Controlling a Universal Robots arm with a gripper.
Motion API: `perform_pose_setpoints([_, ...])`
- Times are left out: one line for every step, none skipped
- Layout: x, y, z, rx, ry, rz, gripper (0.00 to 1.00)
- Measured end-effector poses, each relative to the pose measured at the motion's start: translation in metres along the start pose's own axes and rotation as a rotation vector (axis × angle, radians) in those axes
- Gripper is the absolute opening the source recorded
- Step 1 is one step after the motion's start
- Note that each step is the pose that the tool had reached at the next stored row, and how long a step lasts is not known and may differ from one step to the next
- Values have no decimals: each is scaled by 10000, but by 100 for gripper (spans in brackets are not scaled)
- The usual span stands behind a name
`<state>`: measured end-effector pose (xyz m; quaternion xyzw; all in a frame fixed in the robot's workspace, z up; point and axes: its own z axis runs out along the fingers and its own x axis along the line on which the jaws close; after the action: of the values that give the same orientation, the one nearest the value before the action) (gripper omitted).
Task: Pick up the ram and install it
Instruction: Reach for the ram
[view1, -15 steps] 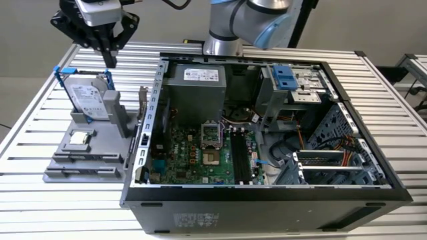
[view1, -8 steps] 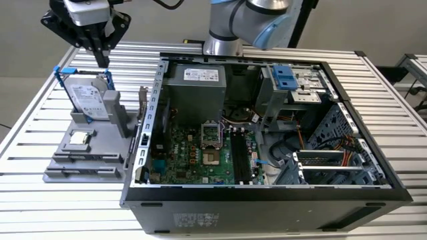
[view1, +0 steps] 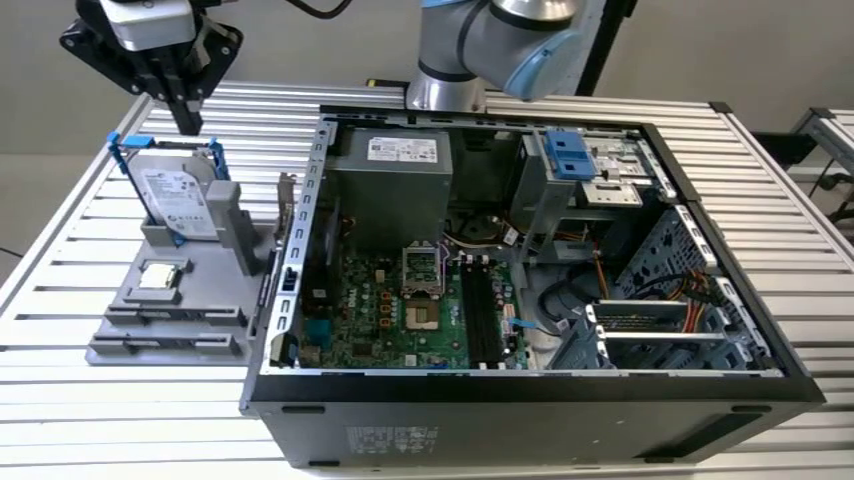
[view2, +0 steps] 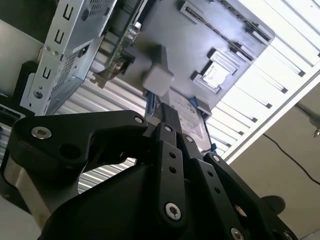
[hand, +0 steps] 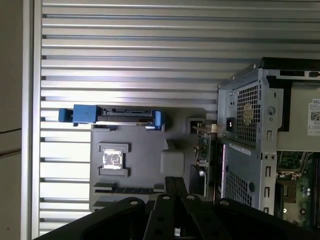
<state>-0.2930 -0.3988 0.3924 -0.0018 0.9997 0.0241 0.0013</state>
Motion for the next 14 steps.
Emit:
perform_pose_setpoints([19, 0, 0, 0, 2, 1, 0])
perform_pose_setpoints([36, 0, 0, 0, 4, 1, 0])
perform_pose_setpoints([53, 0, 0, -1, 5, 0, 0])
perform_pose_setpoints([70, 0, 0, 0, 8, 1, 0])
perform_pose_setpoints([87, 0, 0, 0, 10, 1, 0])
perform_pose_setpoints([105, 0, 0, 0, 12, 1, 0])
perform_pose_setpoints([123, 0, 0, 0, 14, 1, 0])
perform_pose_setpoints([141, 1, 0, 0, 15, 1, 0])
perform_pose_setpoints([158, 1, 0, 0, 16, 1, 0])
perform_pose_setpoints([176, 1, 0, 0, 19, 2, 0])
perform_pose_setpoints([192, 1, 0, 0, 21, 1, 0])
perform_pose_setpoints([206, 1, 0, 0, 21, 2, 0])
perform_pose_setpoints([214, 1, 0, -1, 21, 2, 0])
perform_pose_setpoints([218, 1, 0, 0, 22, 2, 0])
